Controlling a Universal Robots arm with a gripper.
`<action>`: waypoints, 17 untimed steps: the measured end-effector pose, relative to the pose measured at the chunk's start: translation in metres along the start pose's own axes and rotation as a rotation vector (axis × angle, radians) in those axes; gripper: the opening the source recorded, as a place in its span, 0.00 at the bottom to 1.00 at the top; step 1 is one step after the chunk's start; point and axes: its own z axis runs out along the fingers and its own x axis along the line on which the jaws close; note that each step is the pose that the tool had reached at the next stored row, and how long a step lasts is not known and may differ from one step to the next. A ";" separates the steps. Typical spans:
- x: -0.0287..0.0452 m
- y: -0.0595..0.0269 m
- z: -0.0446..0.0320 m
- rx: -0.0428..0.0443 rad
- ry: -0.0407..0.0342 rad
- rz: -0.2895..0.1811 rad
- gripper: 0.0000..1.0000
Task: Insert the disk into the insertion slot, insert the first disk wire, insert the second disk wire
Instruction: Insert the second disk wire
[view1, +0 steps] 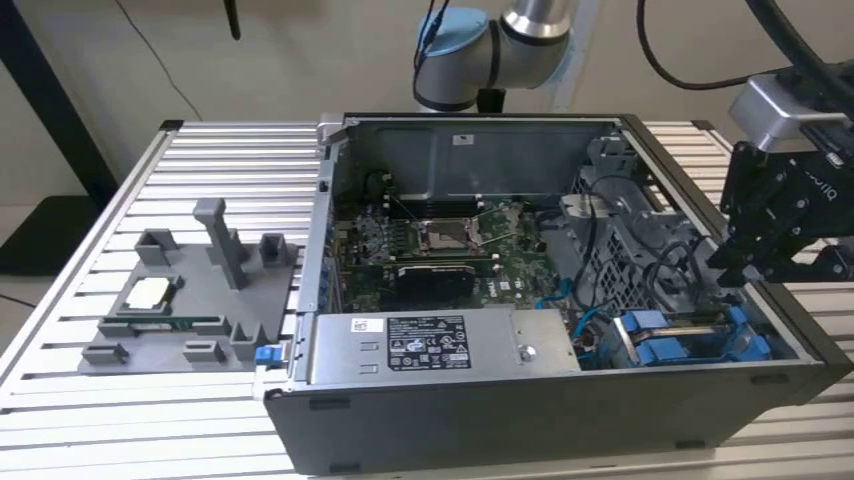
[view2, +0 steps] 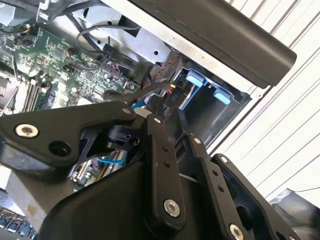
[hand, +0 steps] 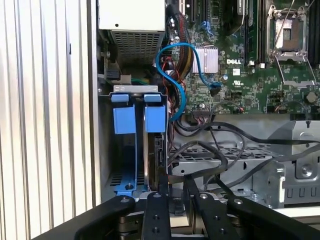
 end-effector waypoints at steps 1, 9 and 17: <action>-0.0008 0.0001 -0.0006 0.0000 -0.0004 0.000 0.27; -0.0260 0.0007 0.0021 0.0006 0.0199 0.000 0.27; -0.0295 -0.0031 -0.0008 0.0005 0.0248 0.000 0.27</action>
